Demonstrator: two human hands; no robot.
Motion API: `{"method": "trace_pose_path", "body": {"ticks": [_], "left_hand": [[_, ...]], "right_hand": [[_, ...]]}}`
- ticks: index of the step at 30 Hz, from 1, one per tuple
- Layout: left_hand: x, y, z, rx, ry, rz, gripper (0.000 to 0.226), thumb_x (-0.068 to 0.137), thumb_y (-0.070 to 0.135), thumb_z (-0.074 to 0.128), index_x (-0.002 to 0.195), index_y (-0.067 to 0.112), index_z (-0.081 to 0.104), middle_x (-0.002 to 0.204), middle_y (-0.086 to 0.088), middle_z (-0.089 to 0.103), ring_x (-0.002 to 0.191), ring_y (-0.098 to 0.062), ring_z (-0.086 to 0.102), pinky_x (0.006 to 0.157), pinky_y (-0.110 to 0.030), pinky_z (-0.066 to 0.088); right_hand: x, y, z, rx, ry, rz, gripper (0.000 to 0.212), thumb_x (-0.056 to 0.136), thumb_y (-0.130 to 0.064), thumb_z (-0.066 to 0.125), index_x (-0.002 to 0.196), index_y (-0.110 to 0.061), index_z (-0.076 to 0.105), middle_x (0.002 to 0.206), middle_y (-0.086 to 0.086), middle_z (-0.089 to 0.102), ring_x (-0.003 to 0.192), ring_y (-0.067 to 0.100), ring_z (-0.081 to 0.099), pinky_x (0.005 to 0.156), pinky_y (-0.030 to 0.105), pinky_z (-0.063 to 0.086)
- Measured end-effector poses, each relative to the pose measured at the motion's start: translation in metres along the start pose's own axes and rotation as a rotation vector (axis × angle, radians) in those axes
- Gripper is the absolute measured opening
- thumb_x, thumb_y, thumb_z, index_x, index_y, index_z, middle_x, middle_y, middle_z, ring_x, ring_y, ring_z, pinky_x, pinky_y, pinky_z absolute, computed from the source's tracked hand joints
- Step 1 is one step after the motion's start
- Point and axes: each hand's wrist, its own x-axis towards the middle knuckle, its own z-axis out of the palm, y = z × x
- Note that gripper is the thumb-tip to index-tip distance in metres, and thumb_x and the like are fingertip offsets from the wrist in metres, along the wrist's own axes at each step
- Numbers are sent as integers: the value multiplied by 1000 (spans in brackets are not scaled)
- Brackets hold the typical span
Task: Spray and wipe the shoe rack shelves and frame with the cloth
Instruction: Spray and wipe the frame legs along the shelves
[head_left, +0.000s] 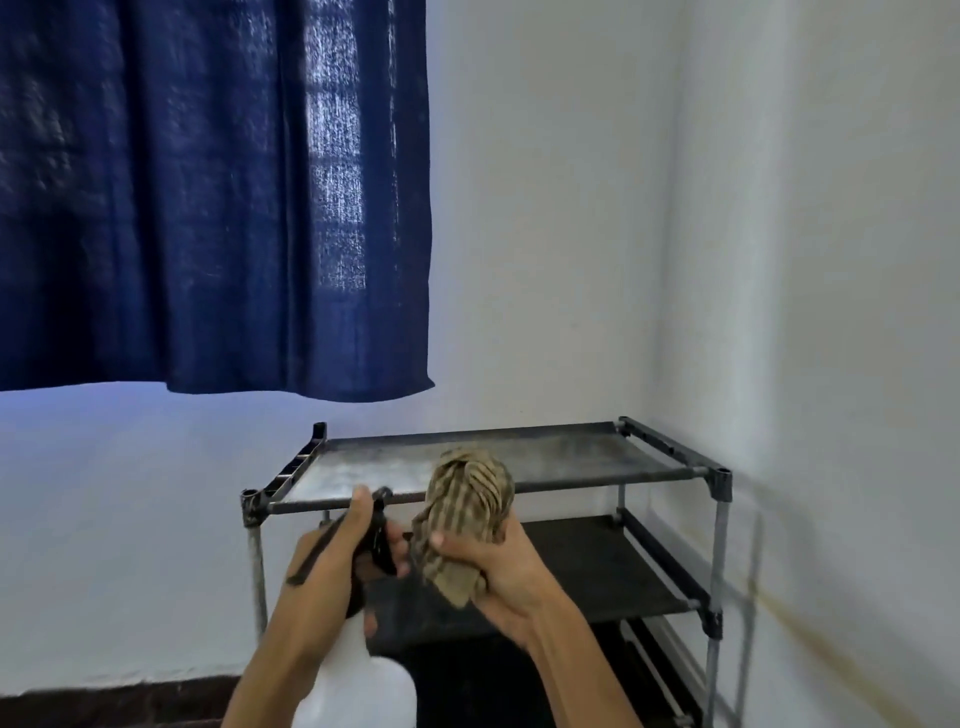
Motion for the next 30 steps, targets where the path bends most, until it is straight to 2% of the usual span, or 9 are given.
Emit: {"method": "trace_pose_path", "body": {"ticks": [3, 5, 7, 9, 11, 15, 19, 25, 30], "left_hand": [[-5, -29, -7, 1, -19, -81, 75, 54, 85, 64, 70, 14, 76, 75, -15, 74, 71, -29, 73, 71, -42, 52], [-5, -38, -11, -52, 9, -127, 70, 52, 77, 73, 66, 9, 77, 70, -15, 72, 67, -28, 73, 68, -40, 55], [0, -38, -9, -104, 33, -181, 60, 71, 58, 65, 57, 0, 73, 62, -19, 68, 61, -31, 70, 66, -43, 57], [-3, -46, -16, -100, -63, -186, 73, 96, 49, 42, 55, -7, 64, 53, -21, 63, 61, -38, 61, 66, -41, 50], [-2, -44, -17, -67, -68, -256, 68, 104, 39, 30, 59, -5, 54, 49, -17, 59, 58, -33, 51, 58, -36, 42], [-11, -29, -10, 71, 11, -184, 57, 87, 56, 47, 65, 9, 70, 73, -18, 70, 65, -25, 66, 42, -29, 44], [-25, -22, -1, 142, -75, -148, 58, 73, 67, 49, 70, 14, 71, 78, -14, 71, 72, -21, 66, 42, -27, 42], [-31, -15, 7, 117, -108, -150, 60, 70, 71, 49, 73, 17, 74, 81, -14, 73, 76, -25, 72, 42, -26, 42], [-31, -15, 11, 131, -139, -174, 64, 71, 79, 53, 74, 19, 74, 82, -12, 74, 82, -23, 73, 42, -25, 43]], "right_hand": [[3, 7, -8, -30, -28, 41, 77, 58, 13, 78, 128, 7, 45, 113, 30, 61, 98, 36, 65, 76, 41, 56], [5, 10, -12, 0, -3, 36, 71, 61, 10, 76, 125, 5, 48, 110, 29, 64, 96, 36, 66, 75, 41, 57], [7, 10, -17, 9, 49, 54, 63, 65, 9, 73, 123, 2, 51, 109, 28, 65, 95, 38, 66, 78, 45, 57], [7, 8, -20, -19, 83, 87, 52, 72, 12, 69, 121, 1, 53, 112, 29, 64, 99, 41, 64, 85, 49, 54], [7, 9, -22, -44, 102, 120, 44, 75, 16, 63, 116, 2, 57, 108, 27, 65, 98, 40, 64, 87, 48, 53], [5, 12, -18, -44, 78, 176, 37, 76, 18, 53, 108, 3, 63, 102, 23, 68, 92, 35, 66, 84, 45, 55], [6, 19, -17, 78, 31, 250, 46, 77, 5, 56, 123, 7, 54, 121, 30, 58, 107, 42, 59, 95, 50, 48], [8, 22, -21, 194, -135, 377, 40, 73, -9, 51, 111, 3, 50, 87, 23, 61, 74, 32, 64, 66, 37, 54], [18, 25, -31, 172, -131, 351, 57, 77, -22, 49, 128, 3, 55, 86, 17, 62, 69, 28, 63, 63, 34, 52]]}}
